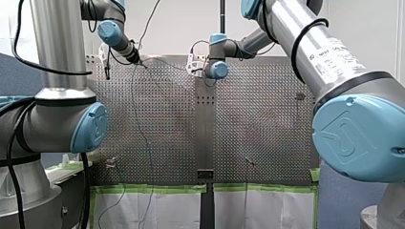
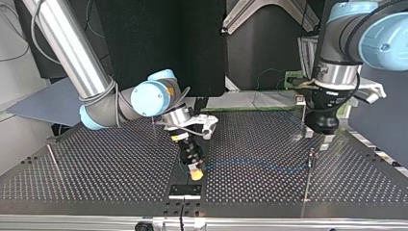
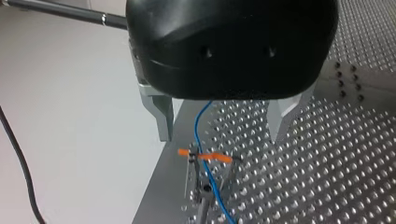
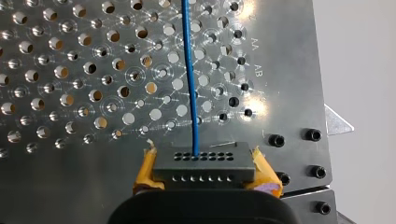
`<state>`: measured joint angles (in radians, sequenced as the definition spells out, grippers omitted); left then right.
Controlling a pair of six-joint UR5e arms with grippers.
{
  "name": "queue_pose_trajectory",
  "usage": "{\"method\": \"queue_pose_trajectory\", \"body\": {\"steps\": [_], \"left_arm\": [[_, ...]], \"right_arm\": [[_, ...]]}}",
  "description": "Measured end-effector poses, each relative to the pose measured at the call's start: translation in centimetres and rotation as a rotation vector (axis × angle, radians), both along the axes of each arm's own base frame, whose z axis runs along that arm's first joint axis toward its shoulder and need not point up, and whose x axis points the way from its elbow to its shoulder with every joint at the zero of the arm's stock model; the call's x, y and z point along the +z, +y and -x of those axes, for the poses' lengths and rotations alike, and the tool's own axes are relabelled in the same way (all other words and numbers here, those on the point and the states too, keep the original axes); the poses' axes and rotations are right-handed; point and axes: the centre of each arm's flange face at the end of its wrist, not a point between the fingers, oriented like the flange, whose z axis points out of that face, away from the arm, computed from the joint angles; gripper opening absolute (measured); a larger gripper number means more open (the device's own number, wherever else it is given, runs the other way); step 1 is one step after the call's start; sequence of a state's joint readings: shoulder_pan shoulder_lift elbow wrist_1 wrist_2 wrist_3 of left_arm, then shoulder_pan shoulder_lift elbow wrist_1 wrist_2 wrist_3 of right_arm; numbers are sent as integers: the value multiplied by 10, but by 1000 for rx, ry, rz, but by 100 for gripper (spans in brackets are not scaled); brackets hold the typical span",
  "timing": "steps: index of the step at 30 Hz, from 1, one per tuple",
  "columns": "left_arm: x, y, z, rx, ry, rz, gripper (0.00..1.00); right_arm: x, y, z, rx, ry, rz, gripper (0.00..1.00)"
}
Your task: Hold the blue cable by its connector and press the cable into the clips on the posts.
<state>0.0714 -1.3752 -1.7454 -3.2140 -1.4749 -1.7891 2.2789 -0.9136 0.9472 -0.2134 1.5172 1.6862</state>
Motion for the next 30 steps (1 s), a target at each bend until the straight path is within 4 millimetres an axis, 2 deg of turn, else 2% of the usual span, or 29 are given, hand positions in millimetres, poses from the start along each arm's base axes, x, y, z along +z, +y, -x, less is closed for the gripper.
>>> {"method": "queue_pose_trajectory", "body": {"steps": [30], "left_arm": [[-1,3,-3,23,-10,-9,100]], "right_arm": [[0,1,-1,2,0,0,0]]}}
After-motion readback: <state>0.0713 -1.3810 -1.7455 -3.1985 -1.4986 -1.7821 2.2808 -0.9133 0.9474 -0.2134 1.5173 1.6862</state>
